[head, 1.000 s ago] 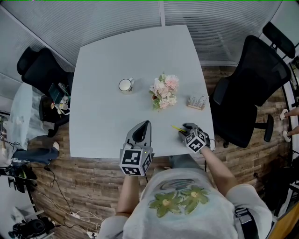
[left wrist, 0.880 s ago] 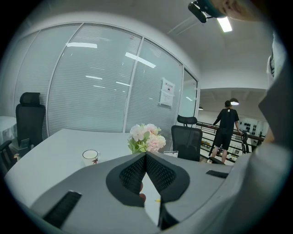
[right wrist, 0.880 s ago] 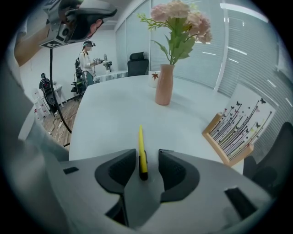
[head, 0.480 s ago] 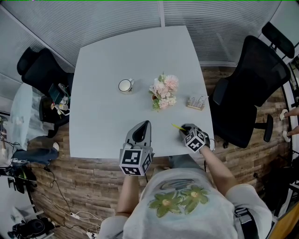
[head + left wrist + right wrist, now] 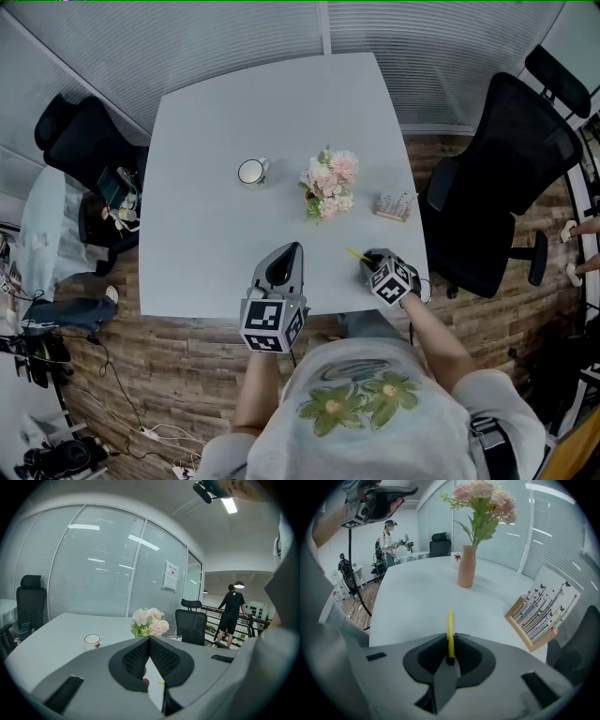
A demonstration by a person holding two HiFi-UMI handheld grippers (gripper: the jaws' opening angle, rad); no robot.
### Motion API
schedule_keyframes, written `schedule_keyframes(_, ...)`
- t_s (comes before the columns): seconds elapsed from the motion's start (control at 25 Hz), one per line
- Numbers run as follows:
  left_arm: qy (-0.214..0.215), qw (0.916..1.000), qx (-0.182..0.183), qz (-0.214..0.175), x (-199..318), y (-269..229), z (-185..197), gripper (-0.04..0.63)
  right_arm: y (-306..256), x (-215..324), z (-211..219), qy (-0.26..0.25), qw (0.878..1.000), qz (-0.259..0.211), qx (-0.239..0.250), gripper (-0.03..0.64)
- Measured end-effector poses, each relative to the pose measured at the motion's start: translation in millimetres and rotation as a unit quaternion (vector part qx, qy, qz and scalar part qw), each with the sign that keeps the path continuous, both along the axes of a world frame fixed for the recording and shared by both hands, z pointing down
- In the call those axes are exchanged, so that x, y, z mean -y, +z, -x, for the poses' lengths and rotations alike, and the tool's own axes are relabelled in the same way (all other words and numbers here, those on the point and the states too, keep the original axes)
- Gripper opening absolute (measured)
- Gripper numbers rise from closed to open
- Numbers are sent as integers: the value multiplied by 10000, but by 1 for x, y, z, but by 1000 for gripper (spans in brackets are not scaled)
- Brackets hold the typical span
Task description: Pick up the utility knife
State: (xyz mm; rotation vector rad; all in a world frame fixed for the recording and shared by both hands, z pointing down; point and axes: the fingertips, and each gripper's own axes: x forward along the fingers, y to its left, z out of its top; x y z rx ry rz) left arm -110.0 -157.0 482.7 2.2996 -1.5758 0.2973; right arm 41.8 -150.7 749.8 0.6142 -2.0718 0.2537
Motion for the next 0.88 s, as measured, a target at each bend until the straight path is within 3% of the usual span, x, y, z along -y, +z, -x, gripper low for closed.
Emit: schedule_keyframes(0.88, 110, 9999, -21, -21, -3, -2, -7, 11, -18, -3, -4, 184, 9996, -138, 175, 56)
